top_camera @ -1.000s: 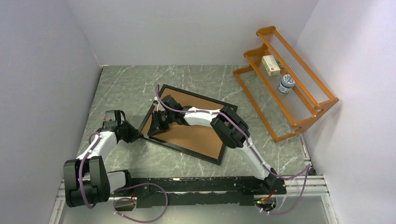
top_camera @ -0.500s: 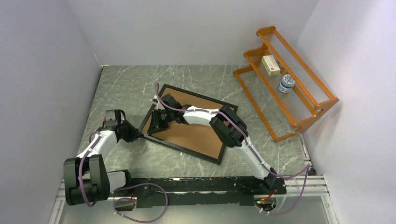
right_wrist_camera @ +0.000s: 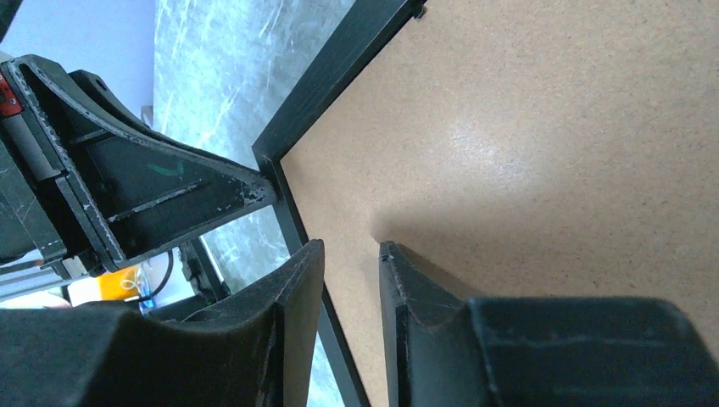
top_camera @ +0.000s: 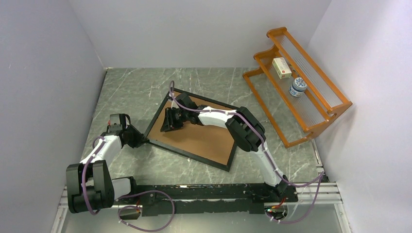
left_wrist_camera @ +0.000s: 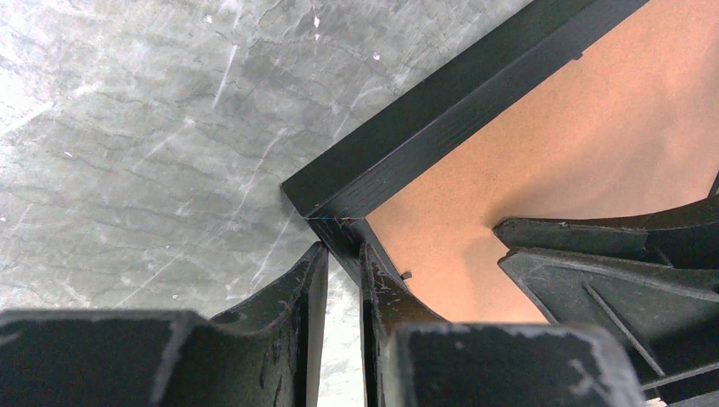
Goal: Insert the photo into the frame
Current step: Install the photo frame at the center of the board.
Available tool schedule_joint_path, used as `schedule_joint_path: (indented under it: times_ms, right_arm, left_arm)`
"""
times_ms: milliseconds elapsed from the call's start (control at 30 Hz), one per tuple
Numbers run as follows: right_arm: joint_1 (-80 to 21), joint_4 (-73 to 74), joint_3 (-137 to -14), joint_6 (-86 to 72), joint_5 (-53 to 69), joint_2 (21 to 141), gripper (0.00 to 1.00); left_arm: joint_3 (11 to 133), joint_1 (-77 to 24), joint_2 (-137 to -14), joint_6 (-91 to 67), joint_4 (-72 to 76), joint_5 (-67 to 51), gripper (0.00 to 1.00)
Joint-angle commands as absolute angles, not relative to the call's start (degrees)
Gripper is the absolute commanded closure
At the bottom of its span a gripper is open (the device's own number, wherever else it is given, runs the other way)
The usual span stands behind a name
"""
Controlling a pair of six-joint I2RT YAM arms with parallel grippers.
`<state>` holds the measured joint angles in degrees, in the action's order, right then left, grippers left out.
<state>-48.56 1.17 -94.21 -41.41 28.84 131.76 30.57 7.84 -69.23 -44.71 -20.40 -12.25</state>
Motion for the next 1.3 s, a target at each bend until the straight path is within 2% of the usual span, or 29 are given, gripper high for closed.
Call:
schedule_joint_path:
  times_ms: [0, 267, 467, 800, 900, 1033, 1267]
  right_arm:
    - [-50.1, 1.3, -93.4, -39.5, 31.7, 130.4, 0.66]
    - [-51.9, -6.0, -93.6, -44.9, 38.6, 133.2, 0.84]
    - [-51.0, -0.6, -95.0, -40.8, 33.4, 132.2, 0.80]
    - [-37.3, 11.8, -91.3, -31.4, 12.2, 120.8, 0.55]
    - [-32.3, 14.3, -90.0, -28.1, 2.2, 119.0, 0.37]
    - [-27.2, 16.2, -89.8, -25.7, -4.6, 118.5, 0.21]
    - [-21.7, 18.7, -92.3, -23.5, -6.9, 122.5, 0.10]
  left_arm:
    - [29.5, 7.6, -71.3, -43.6, -22.4, -9.2, 0.78]
    - [29.3, 7.6, -70.6, -43.6, -22.9, -8.9, 0.80]
    - [29.4, 7.7, -70.9, -43.9, -22.7, -8.5, 0.78]
    - [32.8, 7.8, -79.1, -45.2, -18.2, -10.8, 0.71]
    - [34.0, 7.9, -81.8, -45.7, -15.7, -12.3, 0.71]
    - [35.7, 8.0, -84.3, -45.6, -13.9, -13.1, 0.72]
    - [39.9, 8.5, -88.3, -43.6, -12.1, -14.6, 0.75]
